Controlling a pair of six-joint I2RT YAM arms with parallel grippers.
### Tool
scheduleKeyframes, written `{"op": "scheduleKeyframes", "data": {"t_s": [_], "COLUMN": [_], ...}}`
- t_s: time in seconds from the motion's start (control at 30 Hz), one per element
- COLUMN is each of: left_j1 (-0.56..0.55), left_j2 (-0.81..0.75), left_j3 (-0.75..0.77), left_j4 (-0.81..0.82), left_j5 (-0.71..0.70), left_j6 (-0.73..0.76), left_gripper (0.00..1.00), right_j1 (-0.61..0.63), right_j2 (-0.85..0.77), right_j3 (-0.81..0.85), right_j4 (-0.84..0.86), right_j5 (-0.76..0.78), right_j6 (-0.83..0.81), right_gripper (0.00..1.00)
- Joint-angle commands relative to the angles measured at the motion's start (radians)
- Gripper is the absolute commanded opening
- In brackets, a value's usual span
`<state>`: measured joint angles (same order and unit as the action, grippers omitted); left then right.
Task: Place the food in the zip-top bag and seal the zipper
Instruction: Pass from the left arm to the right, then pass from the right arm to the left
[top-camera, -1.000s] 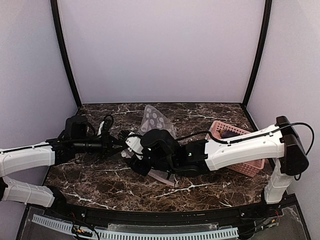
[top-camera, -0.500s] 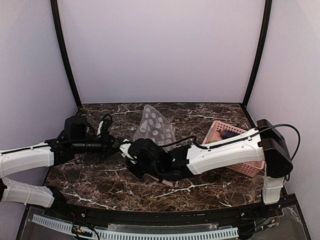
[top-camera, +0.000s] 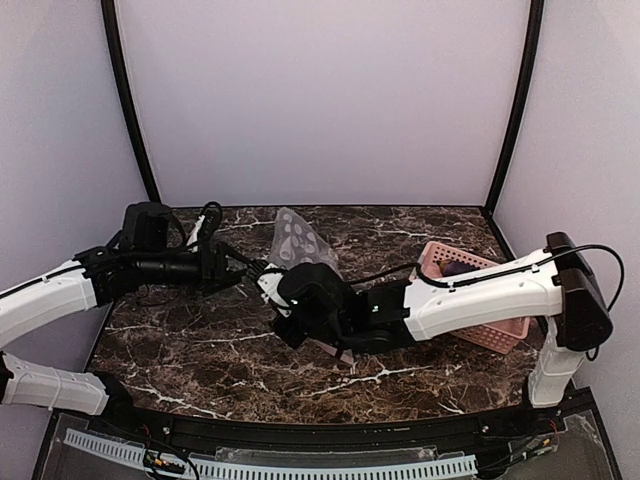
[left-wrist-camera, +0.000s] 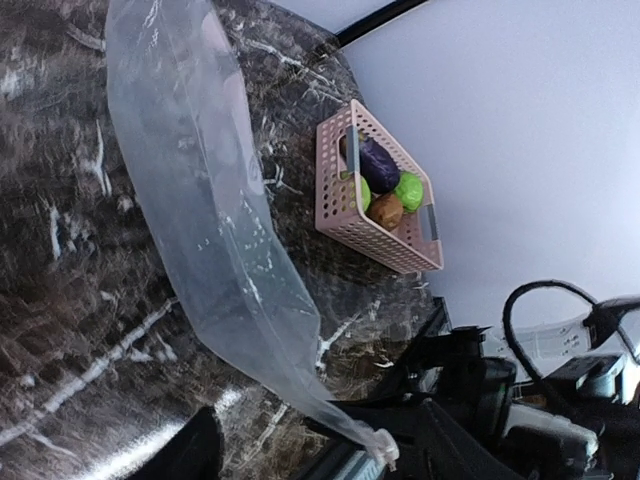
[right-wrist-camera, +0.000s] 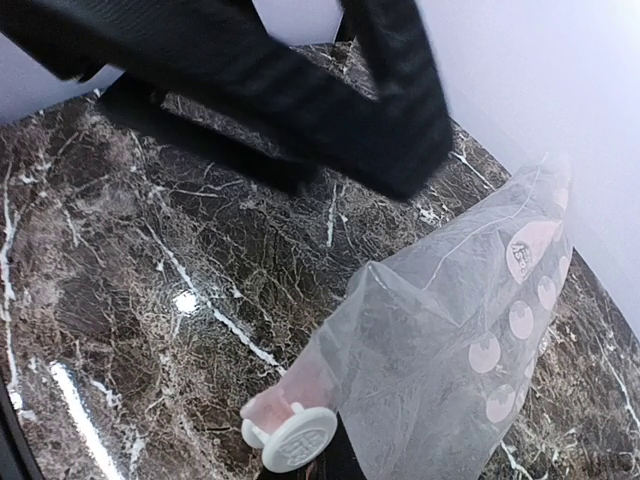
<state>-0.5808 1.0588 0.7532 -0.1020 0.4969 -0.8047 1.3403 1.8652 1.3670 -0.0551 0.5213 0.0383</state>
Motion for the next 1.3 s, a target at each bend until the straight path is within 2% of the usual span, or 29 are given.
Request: {"op": "scheduleKeyframes", "data": {"t_s": [0.0,0.1,0.17,0.4,0.5,0.57,0.77,0.87,1.0,1.13,1.27], "left_j1": [-0.001,-0.002,-0.002,-0.003,-0.002,-0.003,-0.003,-0.010,-0.043,-0.081,-0.149], "left_j2": [-0.020,0.002,0.021,0.093,0.153,0.179,0.201,0.202,0.192,0.209,0.267], "left_j3": [0.161,0.264,0.318,0.486,0.609,0.662,0.676,0.649,0.584,0.529,0.516], "left_j4": [-0.330,-0.445,-0.471,-0.429,-0.428,-0.401,-0.241,-0.214,-0.124,-0.024,-0.045], "left_j5": [-0.150,-0.262,-0.284,-0.225,-0.269,-0.249,0.012,0.180,0.327,0.428,0.453], "left_j6": [0.255,0.389,0.477,0.756,0.826,0.857,0.863,0.856,0.833,0.760,0.773], "left_gripper": [0.77,0.89,0.92,0.94,0.95,0.95,0.96,0.97,0.99,0.99,0.99], "right_j1": [-0.070,-0.134,-0.180,-0.291,-0.297,-0.297,-0.296,-0.307,-0.357,-0.392,-0.394], "right_j2": [-0.163,-0.249,-0.305,-0.435,-0.477,-0.499,-0.557,-0.577,-0.562,-0.503,-0.458], "right_j3": [-0.077,-0.113,-0.134,-0.102,-0.049,-0.015,0.059,0.045,0.006,-0.025,-0.049], "right_j4": [-0.011,-0.050,-0.071,-0.154,-0.202,-0.238,-0.324,-0.335,-0.332,-0.316,-0.275], "right_j5": [-0.133,-0.256,-0.352,-0.683,-0.795,-0.858,-1.004,-1.042,-1.085,-1.171,-1.262], "right_j6": [0.067,0.103,0.123,0.145,0.132,0.129,0.128,0.127,0.154,0.175,0.176], "right_gripper": [0.00,0.00,0.00,0.00,0.00,0.00,0.00,0.00,0.00,0.00,0.00]}}
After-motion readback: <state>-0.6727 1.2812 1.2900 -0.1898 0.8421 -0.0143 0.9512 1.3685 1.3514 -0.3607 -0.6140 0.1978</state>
